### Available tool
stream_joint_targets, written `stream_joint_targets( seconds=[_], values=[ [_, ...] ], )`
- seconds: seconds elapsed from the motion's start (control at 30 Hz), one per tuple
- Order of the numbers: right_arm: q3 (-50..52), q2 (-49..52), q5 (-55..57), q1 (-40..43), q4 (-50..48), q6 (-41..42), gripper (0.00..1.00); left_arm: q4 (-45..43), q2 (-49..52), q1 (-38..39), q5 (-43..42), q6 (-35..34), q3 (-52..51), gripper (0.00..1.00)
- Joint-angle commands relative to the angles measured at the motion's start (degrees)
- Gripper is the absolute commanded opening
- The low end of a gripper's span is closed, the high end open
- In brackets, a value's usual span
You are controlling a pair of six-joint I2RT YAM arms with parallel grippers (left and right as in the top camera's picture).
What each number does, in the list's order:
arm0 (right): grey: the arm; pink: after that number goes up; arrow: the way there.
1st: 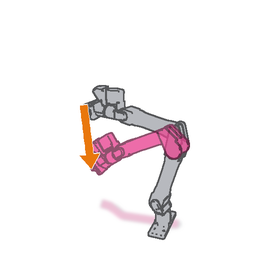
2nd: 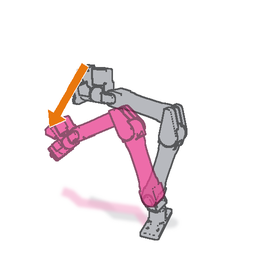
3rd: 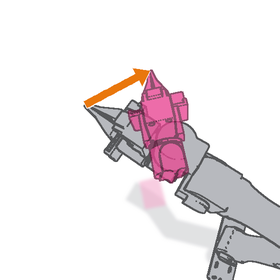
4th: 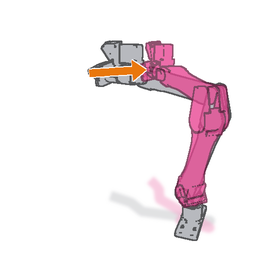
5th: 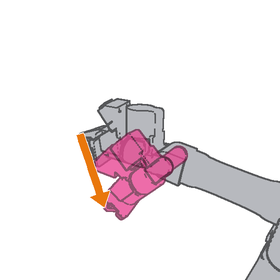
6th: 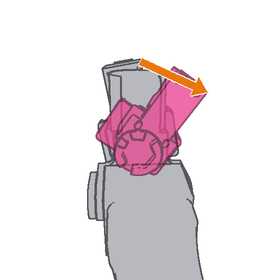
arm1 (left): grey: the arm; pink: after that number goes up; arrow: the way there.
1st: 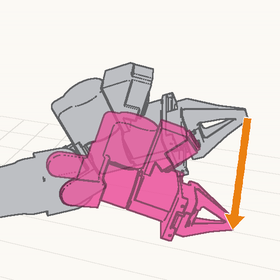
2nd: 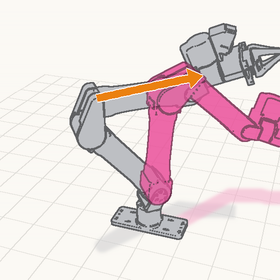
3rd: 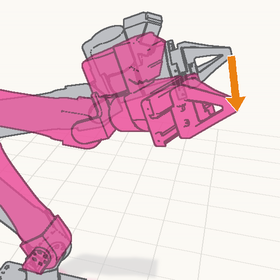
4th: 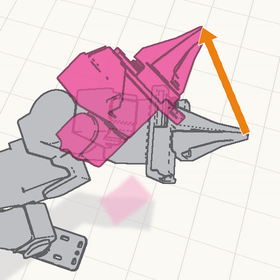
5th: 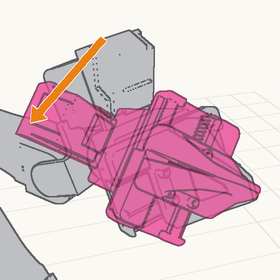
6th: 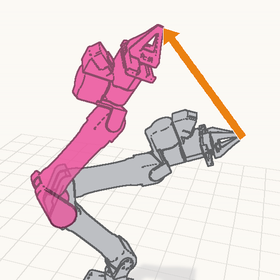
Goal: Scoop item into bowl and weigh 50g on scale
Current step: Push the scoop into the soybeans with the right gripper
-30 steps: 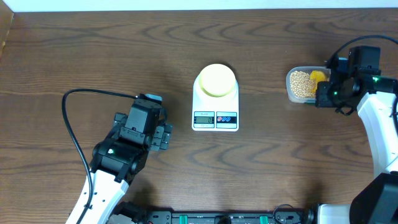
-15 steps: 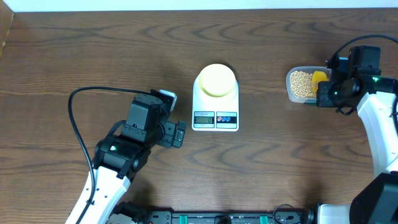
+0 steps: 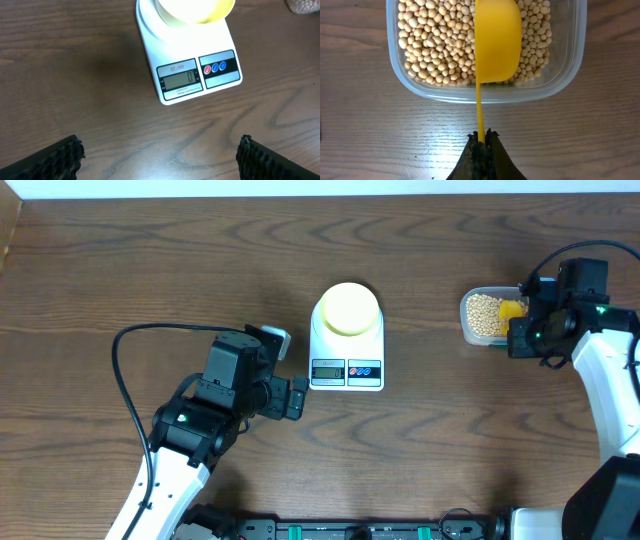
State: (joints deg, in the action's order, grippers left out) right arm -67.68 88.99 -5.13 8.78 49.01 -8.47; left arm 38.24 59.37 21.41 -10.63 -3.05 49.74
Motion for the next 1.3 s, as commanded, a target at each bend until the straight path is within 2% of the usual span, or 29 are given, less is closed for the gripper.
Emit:
stream_joint_targets(
  seconds=[0.0,0.3,0.5,0.77,1.07,1.27],
  values=[
    [1.3,0.3,0.0,0.7,-0.7,-1.0,0.01,-0.9,0.1,-0.2,-0.7,-2.8,0.1,1.0],
    [4.6,0.3,-6.5,0.7,-5.1,-1.0,0.01,-4.1,0.1,-0.6,-0.3,-6.4,0.1,1.0],
    [5.1,0.3,-7.5,0.7,-5.2,-1.0,0.01,-4.0,0.1,-5.9,-0.3,-9.7,0.1,1.0],
    [5.2,0.3,-10.0,2.3,-5.6,1.8,0.01,-3.9,0.1,-11.4,-0.3,-9.7,0.1,1.0],
    [5.8,0.3,-17.0,7.7,-5.6,2.2,0.01,-3.8,0.1,-11.6,-0.3,-9.7,0.1,1.0],
    [10.0,0.3,-19.5,8.9,-9.6,2.8,0.01,-3.9,0.1,-11.6,-0.3,-9.7,0.1,1.0]
  ],
)
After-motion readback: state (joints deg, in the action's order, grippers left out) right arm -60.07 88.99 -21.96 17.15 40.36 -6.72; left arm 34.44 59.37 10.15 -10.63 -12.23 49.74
